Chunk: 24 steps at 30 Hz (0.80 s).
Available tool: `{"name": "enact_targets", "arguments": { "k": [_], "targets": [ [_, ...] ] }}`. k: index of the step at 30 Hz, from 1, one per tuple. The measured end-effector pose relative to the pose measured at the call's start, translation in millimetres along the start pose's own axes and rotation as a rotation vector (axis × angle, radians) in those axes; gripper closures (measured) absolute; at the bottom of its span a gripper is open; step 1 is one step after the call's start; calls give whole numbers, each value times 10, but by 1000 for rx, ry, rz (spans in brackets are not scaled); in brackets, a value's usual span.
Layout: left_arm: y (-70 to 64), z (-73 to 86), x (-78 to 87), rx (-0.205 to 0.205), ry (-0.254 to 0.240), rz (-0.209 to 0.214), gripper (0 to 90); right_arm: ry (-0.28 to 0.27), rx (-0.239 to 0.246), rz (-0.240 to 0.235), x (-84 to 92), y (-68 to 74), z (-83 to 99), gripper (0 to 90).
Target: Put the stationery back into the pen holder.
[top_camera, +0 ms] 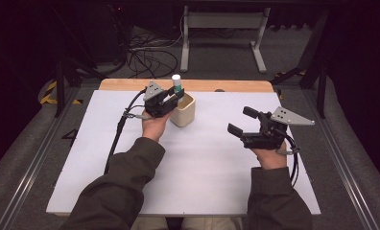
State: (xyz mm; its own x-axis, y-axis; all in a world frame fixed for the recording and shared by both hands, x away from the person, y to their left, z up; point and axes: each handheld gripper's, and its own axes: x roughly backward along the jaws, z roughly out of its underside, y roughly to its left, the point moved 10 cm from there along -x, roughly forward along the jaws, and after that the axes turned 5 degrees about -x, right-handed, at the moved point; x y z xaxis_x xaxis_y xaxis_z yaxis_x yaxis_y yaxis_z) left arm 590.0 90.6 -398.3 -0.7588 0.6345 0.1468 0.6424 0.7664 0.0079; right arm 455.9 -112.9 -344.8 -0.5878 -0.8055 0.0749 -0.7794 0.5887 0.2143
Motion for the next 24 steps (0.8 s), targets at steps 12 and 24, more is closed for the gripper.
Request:
{"name": "enact_targets", "arguments": {
  "k": [12,24],
  "targets": [
    [104,208,-133,25,49,-46,649,0,-4,-2,15,-17,-1,78],
    [80,344,-223,29,81,-48,643,3,-2,-9,12,0,1,81]
  ]
}}
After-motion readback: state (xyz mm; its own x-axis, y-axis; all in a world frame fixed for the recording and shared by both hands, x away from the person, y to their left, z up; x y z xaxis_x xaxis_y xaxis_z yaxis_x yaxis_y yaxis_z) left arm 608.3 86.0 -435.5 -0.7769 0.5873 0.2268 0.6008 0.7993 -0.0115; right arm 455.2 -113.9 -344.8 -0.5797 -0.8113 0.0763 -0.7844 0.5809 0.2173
